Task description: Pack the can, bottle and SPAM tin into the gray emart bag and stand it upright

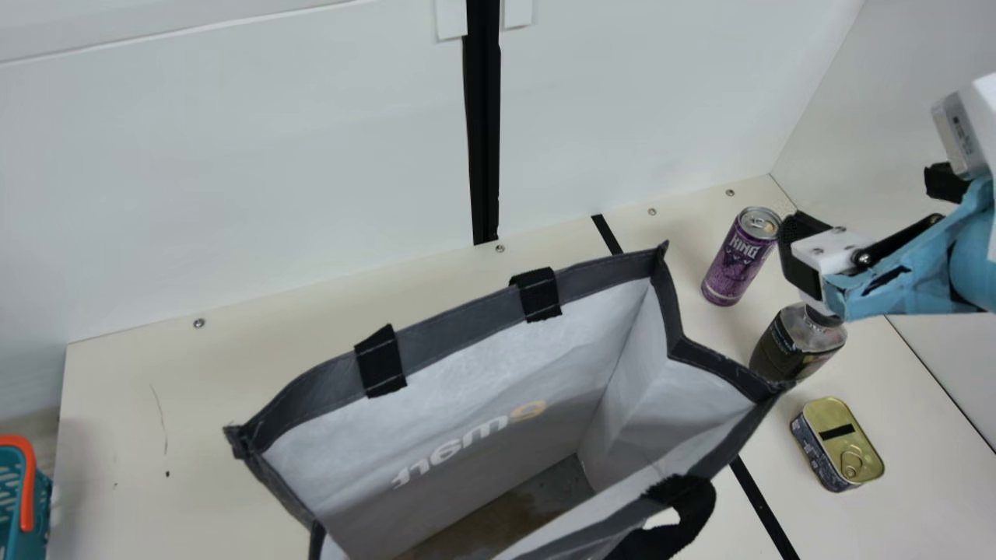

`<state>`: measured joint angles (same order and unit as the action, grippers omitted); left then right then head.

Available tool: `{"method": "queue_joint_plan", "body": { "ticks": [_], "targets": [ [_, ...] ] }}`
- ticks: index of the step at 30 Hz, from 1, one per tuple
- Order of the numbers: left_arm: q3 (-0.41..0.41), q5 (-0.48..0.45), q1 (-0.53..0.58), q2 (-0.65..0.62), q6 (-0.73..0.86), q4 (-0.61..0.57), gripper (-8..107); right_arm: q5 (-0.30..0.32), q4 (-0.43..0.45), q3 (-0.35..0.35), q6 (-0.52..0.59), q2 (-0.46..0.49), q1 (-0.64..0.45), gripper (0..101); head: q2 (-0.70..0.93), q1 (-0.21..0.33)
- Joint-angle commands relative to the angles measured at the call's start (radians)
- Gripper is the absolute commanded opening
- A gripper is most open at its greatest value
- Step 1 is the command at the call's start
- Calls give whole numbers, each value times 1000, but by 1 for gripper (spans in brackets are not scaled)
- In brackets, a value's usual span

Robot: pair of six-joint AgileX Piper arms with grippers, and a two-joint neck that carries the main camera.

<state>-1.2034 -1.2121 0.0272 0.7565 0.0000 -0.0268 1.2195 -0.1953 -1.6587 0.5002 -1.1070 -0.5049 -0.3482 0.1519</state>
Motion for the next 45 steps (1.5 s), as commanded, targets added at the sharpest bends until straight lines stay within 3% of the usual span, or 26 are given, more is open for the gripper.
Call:
{"method": "queue_joint_plan", "body": {
  "ticks": [1,15,45],
  "targets": [
    [0,0,0,0,0,0,90,1,2,11,1,-1,-17,95,-1,23],
    [0,0,0,0,0,0,90,1,14,106,42,1,-89,95,-1,23],
    [0,0,0,0,0,0,90,1,17,106,42,-1,-89,95,-1,23]
  ]
}}
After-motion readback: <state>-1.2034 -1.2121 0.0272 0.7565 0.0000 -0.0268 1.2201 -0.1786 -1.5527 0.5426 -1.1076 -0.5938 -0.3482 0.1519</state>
